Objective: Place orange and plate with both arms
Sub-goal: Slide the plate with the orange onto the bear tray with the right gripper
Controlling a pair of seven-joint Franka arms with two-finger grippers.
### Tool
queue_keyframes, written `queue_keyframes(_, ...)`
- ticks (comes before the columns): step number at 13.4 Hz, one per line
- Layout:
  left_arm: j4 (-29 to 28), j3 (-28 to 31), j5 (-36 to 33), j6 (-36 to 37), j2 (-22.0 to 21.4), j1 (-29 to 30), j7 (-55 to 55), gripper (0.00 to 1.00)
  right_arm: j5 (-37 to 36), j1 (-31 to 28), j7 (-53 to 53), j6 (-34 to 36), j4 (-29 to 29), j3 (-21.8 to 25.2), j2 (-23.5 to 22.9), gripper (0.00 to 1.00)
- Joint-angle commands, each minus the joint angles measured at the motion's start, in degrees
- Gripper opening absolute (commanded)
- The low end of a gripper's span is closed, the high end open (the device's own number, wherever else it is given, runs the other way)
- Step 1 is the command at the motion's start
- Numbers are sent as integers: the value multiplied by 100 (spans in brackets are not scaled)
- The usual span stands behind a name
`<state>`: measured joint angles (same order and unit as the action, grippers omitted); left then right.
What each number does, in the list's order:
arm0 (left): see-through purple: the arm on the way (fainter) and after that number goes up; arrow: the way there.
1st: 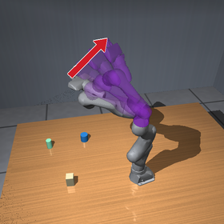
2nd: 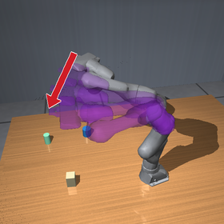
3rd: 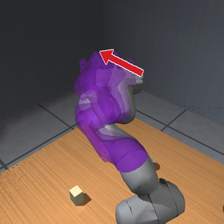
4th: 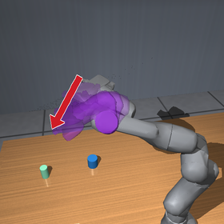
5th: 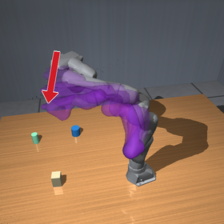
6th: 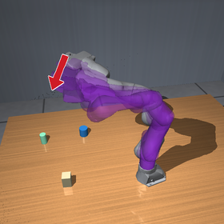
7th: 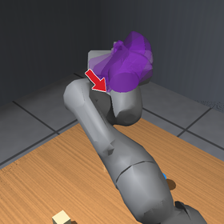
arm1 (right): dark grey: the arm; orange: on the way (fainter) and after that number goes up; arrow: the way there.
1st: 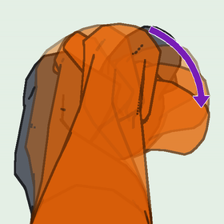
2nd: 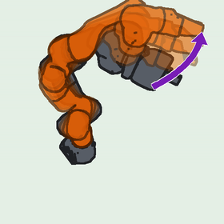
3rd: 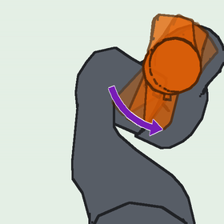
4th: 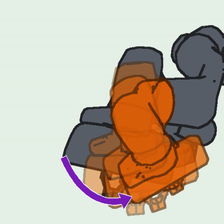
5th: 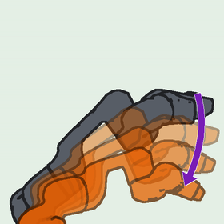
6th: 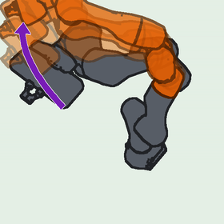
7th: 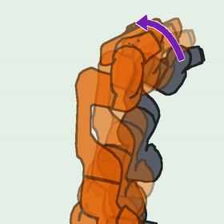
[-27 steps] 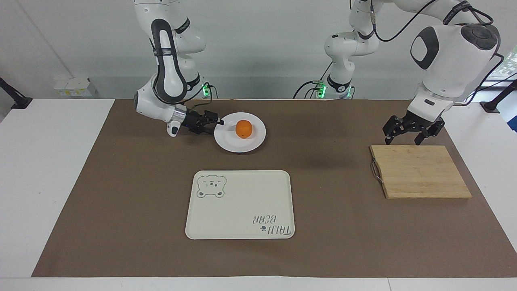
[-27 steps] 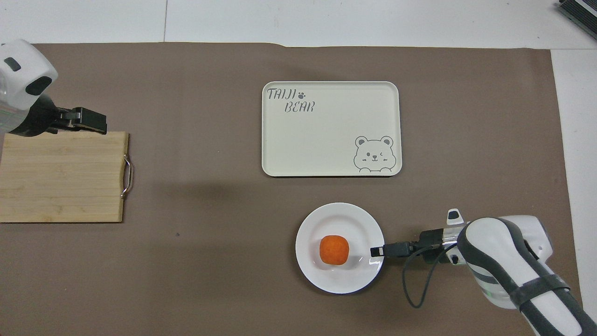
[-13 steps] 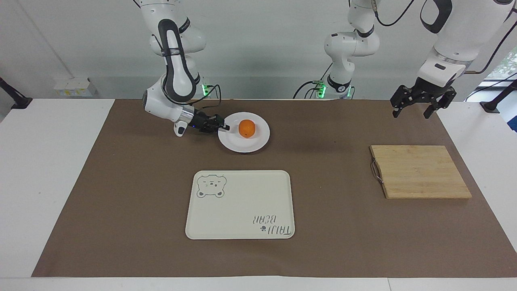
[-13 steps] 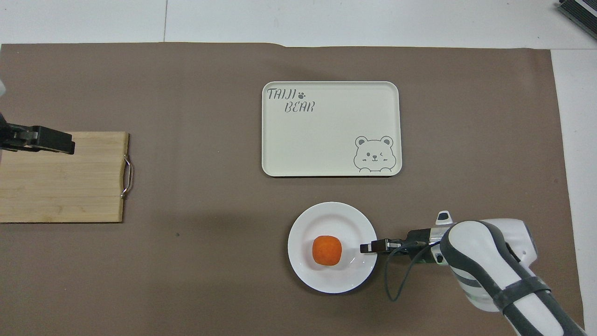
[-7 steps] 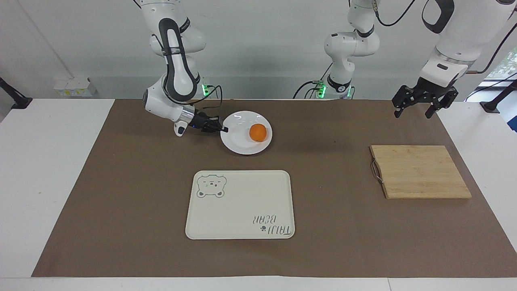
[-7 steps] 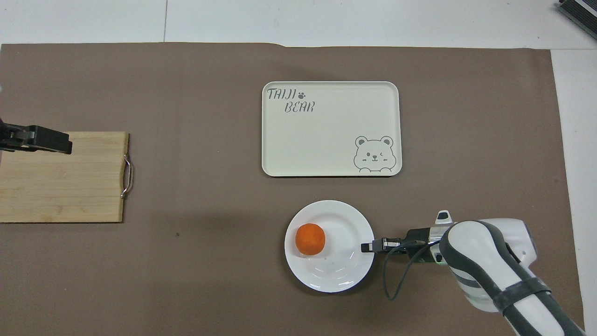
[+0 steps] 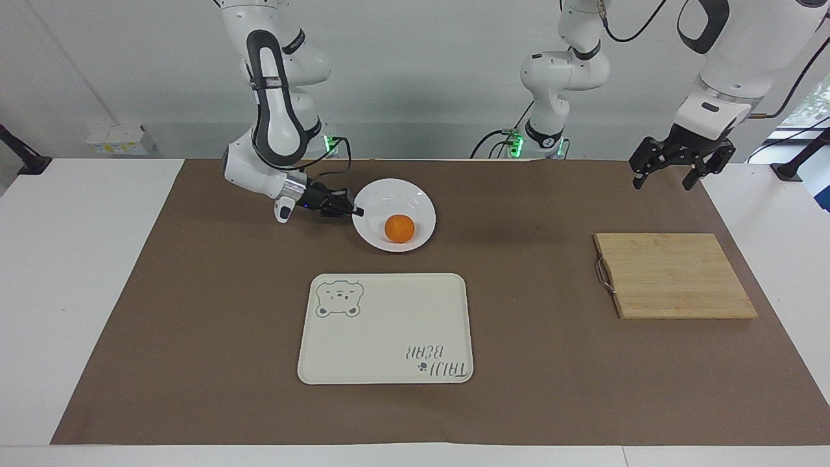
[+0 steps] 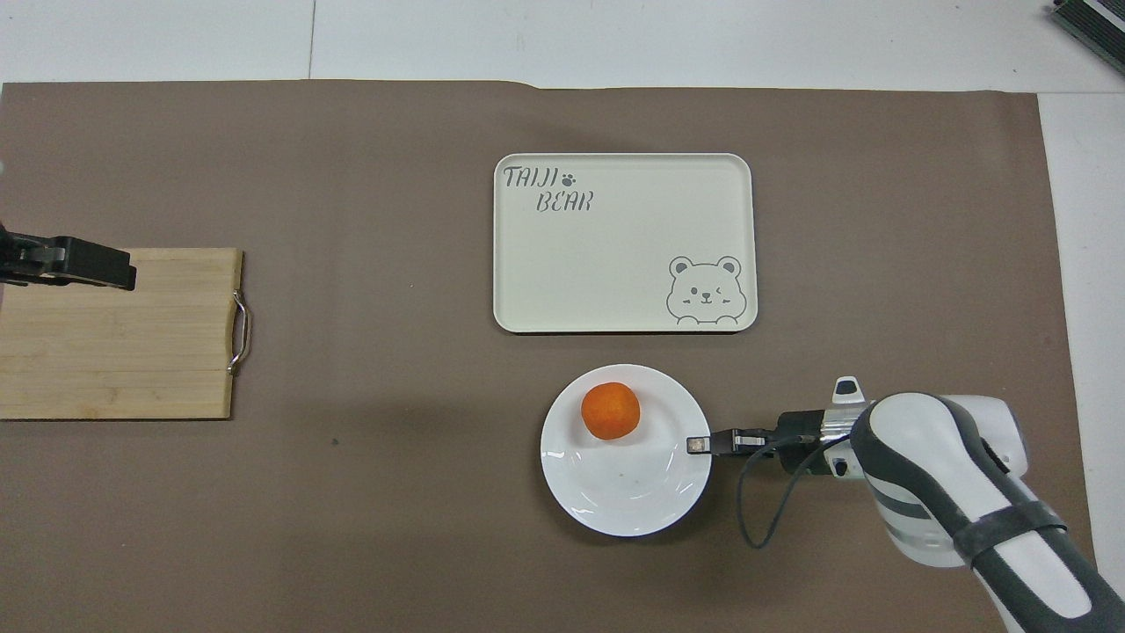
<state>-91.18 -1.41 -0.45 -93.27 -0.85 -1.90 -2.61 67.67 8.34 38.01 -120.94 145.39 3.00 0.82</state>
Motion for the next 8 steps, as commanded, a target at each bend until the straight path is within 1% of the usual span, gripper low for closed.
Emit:
queue_keyframes(1,65,36,18,98,15,-12,-73,100,282,-289,303,422,-493,-28,-310,0)
queue_keyframes(4,65,36,18,98,15,-12,-73,100,396,-333,330,475,-906,-28,-538,0)
queue_keyframes(8,65,36,18,98,15,-12,-73,100,519,-325,50,502,-1977,-28,-1118,0)
